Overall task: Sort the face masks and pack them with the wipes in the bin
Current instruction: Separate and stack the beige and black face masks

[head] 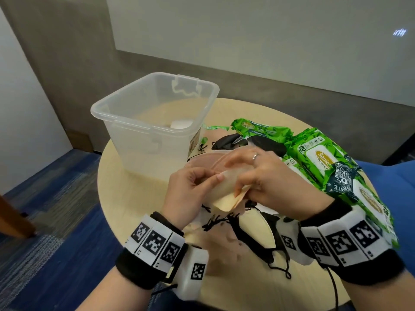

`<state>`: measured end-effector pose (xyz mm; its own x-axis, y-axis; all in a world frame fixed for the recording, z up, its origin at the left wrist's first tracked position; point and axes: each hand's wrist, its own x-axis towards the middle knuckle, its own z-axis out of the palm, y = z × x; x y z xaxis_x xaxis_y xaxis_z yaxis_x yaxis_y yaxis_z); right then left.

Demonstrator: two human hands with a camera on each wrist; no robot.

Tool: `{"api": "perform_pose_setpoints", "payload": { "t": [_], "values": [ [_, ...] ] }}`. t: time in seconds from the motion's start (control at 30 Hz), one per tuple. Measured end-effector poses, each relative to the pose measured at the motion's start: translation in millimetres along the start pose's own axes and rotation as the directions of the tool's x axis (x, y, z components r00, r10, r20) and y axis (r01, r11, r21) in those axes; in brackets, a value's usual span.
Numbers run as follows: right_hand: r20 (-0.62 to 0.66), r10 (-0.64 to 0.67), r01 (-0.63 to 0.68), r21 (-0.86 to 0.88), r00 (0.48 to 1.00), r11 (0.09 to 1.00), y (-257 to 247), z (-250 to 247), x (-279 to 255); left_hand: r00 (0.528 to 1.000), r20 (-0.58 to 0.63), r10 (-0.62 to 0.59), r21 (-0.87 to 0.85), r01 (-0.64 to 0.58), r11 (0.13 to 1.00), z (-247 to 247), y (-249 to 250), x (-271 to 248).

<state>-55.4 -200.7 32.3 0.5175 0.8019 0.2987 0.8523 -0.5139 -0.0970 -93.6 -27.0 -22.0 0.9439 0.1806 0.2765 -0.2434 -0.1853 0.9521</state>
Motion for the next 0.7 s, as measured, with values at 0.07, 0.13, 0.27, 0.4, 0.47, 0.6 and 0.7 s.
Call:
{"api": "perform_pose_setpoints", "payload": {
  "t": [0.07,0.13,0.27,0.4,0.47,0.6,0.7],
  "values": [
    [0.011,-0.013,0.013,0.003,1.0,1.0,-1.3,5.0,6.4,0.999,0.032,-0.003,-0.038,0.004,0.999,1.8,1.7,-2.3],
    [-0.065,0.006,-0.004,0.017,0.998,1.0,0.0,5.1,6.8,0.998,0.042,-0.037,-0.127,0.042,0.991,0.4,2.1,-4.1],
    [-0.201,0.202,-0.139,0.287,0.959,0.948,4.7,-3.6,-2.1,0.995,0.021,-0.101,-0.202,0.104,0.974,-7.3,-6.4,-5.1],
    [-0.13,0.304,-0.212,0.468,0.944,0.858,9.2,-2.6,-13.8,0.989,0.025,-0.145,-0.262,0.147,0.954,-5.9,-8.7,-4.8],
    [-0.031,0.283,-0.249,0.389,0.959,0.887,15.1,0.5,-18.7,0.99,-0.003,-0.142,-0.259,0.136,0.956,-3.9,-7.1,-2.9],
    [-0.067,0.122,-0.13,-0.127,0.99,0.983,6.6,-2.7,-15.8,0.996,-0.048,-0.081,-0.153,0.073,0.986,0.3,-6.7,1.8],
    [-0.08,-0.014,-0.013,-0.325,0.997,0.945,-8.1,-5.6,-1.7,0.999,-0.021,-0.029,-0.089,0.027,0.996,7.5,-4.9,1.7]
  ]
}}
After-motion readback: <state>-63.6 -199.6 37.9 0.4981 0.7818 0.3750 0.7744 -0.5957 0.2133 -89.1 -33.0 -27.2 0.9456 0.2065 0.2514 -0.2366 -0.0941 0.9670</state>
